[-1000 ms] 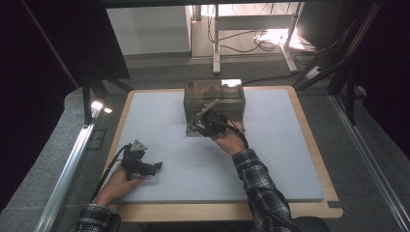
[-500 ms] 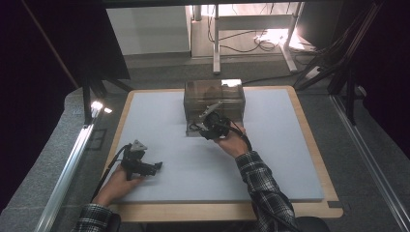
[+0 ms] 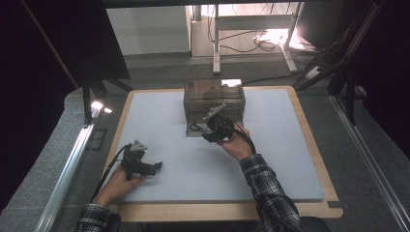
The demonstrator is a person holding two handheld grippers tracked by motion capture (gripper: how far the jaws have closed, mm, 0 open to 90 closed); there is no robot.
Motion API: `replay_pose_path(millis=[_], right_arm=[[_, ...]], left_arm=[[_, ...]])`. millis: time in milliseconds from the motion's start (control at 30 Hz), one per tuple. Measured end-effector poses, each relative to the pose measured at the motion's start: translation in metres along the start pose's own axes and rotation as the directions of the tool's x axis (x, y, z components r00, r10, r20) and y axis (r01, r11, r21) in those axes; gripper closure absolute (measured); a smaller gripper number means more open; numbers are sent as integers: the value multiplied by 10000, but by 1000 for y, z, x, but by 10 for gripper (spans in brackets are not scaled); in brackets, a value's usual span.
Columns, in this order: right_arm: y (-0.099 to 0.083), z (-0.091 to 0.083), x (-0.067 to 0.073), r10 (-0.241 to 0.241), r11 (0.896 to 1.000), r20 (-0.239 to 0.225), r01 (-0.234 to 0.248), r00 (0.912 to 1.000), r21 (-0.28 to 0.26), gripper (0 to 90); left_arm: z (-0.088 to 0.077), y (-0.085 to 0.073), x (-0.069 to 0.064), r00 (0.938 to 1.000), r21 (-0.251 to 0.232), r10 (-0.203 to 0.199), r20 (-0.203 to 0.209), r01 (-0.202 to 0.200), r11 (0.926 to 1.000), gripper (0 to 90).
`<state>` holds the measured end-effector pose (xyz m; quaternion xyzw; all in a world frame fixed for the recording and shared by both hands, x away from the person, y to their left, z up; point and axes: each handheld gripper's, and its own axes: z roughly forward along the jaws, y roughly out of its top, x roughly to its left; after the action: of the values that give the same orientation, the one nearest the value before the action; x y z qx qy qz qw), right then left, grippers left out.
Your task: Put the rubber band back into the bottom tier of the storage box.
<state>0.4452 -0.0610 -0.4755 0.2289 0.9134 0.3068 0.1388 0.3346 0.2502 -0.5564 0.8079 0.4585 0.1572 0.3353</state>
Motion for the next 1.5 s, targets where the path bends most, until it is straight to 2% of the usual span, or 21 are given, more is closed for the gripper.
replay_pose_path(millis=[300, 733, 1500], right_arm=[[-6, -3, -1, 98, 9999, 29, -98, 9999, 30, 422], [-15, -10, -3, 226, 9997, 17, -226, 9997, -1, 356], [-34, -23, -8, 796, 9968, -267, -795, 9965, 39, 234]], left_arm=[[0, 0, 0, 10000, -3, 2, -1, -2, 10000, 0], [0, 0, 0, 10000, -6, -2, -2, 2, 10000, 0], [0, 0, 0, 10000, -4, -1, -1, 1, 10000, 0]])
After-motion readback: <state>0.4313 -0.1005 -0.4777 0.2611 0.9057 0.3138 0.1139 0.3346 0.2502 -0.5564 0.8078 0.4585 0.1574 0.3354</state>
